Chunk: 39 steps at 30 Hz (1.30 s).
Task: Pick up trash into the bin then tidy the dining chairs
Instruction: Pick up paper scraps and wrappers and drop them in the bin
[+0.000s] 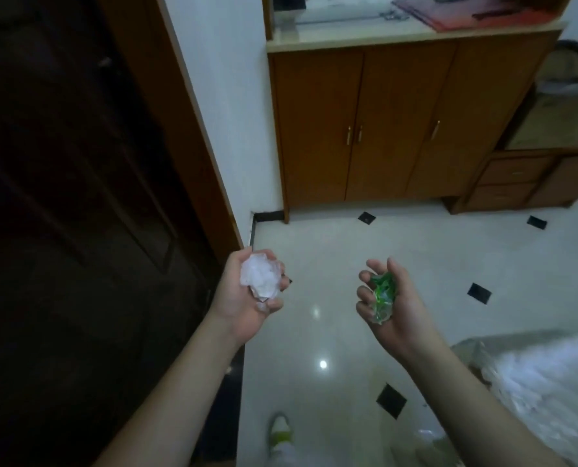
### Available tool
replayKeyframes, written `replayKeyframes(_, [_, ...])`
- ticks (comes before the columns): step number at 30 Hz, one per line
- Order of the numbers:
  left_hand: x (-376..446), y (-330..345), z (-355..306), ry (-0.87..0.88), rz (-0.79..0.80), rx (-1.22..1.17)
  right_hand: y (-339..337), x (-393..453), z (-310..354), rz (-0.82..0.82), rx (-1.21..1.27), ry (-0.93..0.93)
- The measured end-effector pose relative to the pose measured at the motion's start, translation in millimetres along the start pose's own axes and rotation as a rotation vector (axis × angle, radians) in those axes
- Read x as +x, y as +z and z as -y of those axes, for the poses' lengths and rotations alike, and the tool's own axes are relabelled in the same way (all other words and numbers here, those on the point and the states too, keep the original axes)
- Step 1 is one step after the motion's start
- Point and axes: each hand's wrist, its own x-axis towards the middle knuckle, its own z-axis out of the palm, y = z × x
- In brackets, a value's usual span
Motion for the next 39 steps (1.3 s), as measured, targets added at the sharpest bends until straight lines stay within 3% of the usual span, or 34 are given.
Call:
replayKeyframes(7, [117,4,-93,0.018,0.136,0.009,52,117,23,-0.081,0.019,-0.077])
replayKeyframes(13, [206,58,-116,-0.108,0.27,0.092,68,165,70,-0.144,0.058,-0.208])
replayKeyframes(22, [333,222,-70,-0.214,0.531,0.283,-6,208,210,-0.31,0.106,-0.405])
replayKeyframes(31, [427,388,-15,-0.304,0.633,0.344,-76,223,368,-0.441,0.114,-0.53])
replayKeyframes(39, [507,491,39,-0.417,0.729,0.337,-139,254,458,-0.585,0.209,-0.635])
